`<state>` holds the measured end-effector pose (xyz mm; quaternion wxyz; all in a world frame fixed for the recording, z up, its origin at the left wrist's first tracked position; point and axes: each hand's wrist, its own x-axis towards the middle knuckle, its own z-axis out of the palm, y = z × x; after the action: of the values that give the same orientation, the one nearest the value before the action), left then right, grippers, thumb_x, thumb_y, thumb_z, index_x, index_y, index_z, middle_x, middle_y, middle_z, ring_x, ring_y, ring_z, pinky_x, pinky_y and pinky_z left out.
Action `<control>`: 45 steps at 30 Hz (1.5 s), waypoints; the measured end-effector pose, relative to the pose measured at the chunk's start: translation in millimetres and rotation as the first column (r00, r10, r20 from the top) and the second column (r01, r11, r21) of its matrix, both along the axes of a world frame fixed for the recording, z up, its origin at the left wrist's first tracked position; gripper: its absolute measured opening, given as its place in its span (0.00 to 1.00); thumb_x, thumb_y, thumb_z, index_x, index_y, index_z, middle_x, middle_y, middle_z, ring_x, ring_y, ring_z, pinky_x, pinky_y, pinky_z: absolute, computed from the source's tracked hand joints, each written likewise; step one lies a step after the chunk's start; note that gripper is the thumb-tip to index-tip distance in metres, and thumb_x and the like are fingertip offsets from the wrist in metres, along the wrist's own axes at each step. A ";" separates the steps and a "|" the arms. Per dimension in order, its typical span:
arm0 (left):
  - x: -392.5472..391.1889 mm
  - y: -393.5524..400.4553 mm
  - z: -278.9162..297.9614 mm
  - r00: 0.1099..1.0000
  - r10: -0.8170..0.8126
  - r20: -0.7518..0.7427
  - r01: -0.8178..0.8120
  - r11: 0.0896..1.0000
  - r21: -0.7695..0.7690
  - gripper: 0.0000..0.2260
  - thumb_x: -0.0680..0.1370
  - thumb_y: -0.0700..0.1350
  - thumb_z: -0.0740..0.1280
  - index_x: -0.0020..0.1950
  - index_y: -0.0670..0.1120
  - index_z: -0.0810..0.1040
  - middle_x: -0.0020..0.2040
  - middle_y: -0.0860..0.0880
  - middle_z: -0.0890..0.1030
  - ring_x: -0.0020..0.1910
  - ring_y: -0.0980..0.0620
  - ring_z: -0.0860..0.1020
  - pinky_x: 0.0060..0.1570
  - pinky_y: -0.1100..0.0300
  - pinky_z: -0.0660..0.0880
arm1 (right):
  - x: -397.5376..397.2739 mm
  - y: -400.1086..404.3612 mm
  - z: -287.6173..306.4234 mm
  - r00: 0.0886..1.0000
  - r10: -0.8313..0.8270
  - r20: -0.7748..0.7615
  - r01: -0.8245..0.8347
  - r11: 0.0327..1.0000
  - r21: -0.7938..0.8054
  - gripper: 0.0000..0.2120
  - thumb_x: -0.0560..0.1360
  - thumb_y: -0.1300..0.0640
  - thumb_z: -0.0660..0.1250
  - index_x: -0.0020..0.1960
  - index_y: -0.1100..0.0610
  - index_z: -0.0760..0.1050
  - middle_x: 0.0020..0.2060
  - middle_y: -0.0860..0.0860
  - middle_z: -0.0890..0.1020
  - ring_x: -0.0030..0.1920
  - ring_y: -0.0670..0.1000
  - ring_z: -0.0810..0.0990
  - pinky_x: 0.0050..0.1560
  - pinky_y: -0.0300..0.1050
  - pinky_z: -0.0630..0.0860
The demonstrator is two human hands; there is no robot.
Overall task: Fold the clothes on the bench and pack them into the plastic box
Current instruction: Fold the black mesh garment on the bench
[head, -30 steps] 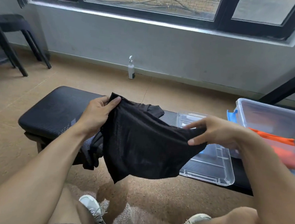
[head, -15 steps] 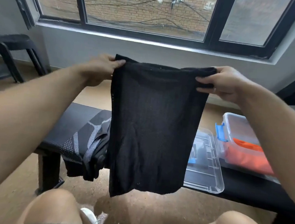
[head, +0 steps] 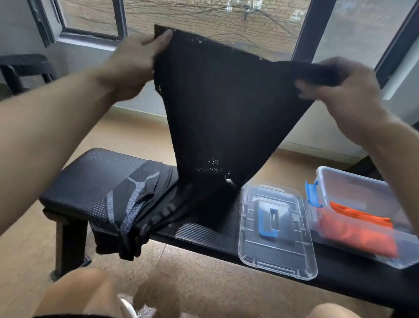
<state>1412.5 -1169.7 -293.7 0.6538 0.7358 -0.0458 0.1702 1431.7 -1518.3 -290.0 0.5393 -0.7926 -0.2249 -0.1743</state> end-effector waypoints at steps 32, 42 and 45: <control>-131.4 3.3 -228.7 0.751 0.027 -0.660 0.126 0.975 0.184 0.14 0.78 0.57 0.69 0.48 0.48 0.87 0.41 0.51 0.87 0.36 0.49 0.81 0.39 0.59 0.73 | -85.5 -25.8 -185.6 0.609 0.038 -0.792 -0.359 0.904 -0.232 0.07 0.73 0.63 0.76 0.46 0.59 0.78 0.40 0.60 0.81 0.36 0.49 0.82 0.35 0.47 0.84; -4.8 -13.6 -239.0 0.846 0.377 -0.378 -0.161 0.855 0.492 0.13 0.81 0.54 0.68 0.45 0.46 0.83 0.44 0.47 0.85 0.49 0.45 0.82 0.44 0.54 0.74 | 46.5 12.0 -241.0 0.804 -0.350 -0.481 0.132 0.893 -0.429 0.10 0.69 0.52 0.80 0.41 0.49 0.79 0.42 0.51 0.85 0.39 0.53 0.82 0.44 0.51 0.82; 11.4 -18.2 -260.4 0.841 0.406 -0.358 -0.171 0.827 0.536 0.16 0.82 0.54 0.67 0.36 0.49 0.74 0.38 0.49 0.79 0.46 0.42 0.79 0.41 0.54 0.69 | 62.3 17.1 -268.3 0.792 -0.409 -0.454 0.167 0.860 -0.482 0.09 0.70 0.50 0.79 0.45 0.48 0.79 0.46 0.51 0.85 0.45 0.54 0.83 0.47 0.51 0.80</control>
<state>1423.9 -1187.9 -554.1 0.4060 0.8922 0.1835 0.0747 1494.0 -1501.1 -558.2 0.3643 -0.9303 0.0315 0.0269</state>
